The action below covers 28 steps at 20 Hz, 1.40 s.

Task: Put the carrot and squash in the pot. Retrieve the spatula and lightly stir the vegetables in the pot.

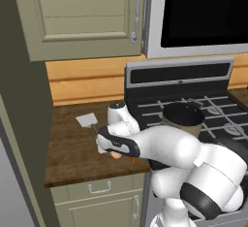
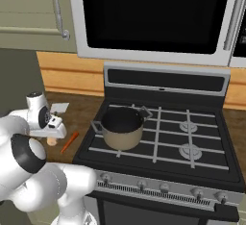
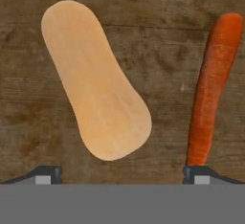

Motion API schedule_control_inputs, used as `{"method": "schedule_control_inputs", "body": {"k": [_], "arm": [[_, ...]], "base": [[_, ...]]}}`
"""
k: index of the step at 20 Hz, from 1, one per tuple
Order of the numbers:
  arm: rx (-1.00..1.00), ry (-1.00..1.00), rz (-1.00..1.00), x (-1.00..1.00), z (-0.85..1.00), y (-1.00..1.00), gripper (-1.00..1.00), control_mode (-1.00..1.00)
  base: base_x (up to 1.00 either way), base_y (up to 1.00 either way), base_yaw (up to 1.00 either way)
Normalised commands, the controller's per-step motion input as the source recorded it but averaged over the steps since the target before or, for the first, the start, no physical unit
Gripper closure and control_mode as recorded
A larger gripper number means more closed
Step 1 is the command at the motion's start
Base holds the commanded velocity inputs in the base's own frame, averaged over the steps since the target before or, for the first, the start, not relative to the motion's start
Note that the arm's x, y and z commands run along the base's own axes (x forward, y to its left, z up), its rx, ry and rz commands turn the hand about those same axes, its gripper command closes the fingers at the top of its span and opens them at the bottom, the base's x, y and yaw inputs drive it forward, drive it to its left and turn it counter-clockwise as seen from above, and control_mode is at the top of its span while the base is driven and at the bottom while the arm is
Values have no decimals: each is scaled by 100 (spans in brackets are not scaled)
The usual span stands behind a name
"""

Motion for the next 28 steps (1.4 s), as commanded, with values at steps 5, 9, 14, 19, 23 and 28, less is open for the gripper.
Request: {"method": "schedule_control_inputs", "body": {"k": [5,9,14,19,23,28], "arm": [[0,0,3,19,-34,0,-100,-100],[0,0,2,22,-16,0,-100,-100],[0,0,2,39,-3,0,-100,-100],[0,0,3,21,-1,2,-100,-100],[-2,-1,9,0,-8,21,-100,-100],[-3,-12,29,0,-1,8,-100,-100]], "base": [[0,0,0],[0,0,0],[0,0,0],[0,0,0],[0,0,0],[0,0,0]]}}
